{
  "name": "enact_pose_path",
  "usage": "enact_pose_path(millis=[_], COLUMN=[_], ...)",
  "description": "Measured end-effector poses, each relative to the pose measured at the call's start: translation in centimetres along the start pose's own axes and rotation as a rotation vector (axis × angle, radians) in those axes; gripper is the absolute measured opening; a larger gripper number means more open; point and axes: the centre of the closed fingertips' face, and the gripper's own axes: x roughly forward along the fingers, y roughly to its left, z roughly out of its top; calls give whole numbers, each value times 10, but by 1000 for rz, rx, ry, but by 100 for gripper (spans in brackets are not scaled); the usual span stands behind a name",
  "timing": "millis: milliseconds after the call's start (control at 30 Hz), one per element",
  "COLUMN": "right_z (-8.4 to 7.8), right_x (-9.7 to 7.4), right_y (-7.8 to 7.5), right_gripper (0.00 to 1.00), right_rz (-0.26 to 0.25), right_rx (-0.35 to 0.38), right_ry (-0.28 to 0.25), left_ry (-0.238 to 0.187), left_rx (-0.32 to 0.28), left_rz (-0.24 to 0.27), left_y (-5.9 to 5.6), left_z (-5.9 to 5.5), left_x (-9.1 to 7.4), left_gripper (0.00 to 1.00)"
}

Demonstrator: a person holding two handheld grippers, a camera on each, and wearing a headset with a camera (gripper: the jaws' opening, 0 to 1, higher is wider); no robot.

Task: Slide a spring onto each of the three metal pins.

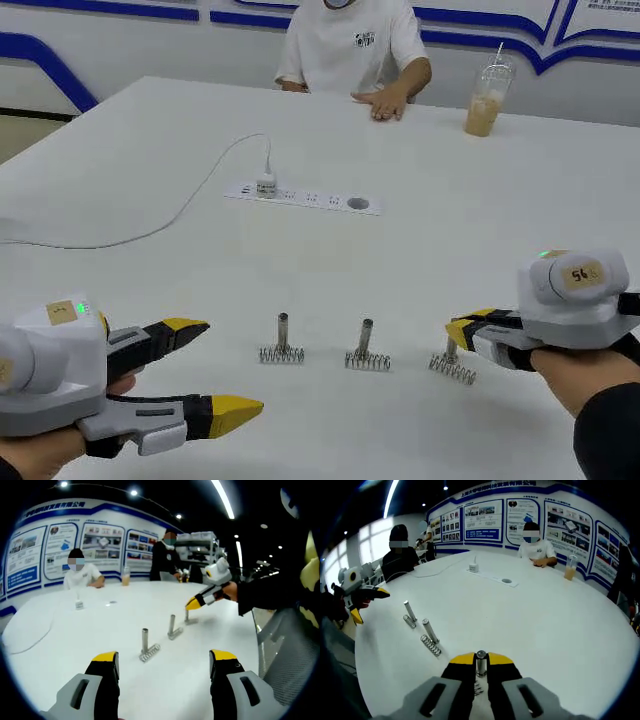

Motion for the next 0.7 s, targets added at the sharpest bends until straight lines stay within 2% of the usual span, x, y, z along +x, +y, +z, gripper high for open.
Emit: enact_pose_path(millis=[400,700], right_z=[-3,-3], right_x=[-2,-3], right_y=[1,2], right_gripper=[9,10], right_rz=[5,13], right_rx=[-19,-15], right_ry=[20,19], left_ry=[-3,-3], left_rx=[6,7], left_rz=[-12,-15], left_y=[-8,-8], left_z=[0,0], left_x=[3,4], left_gripper=[75,75])
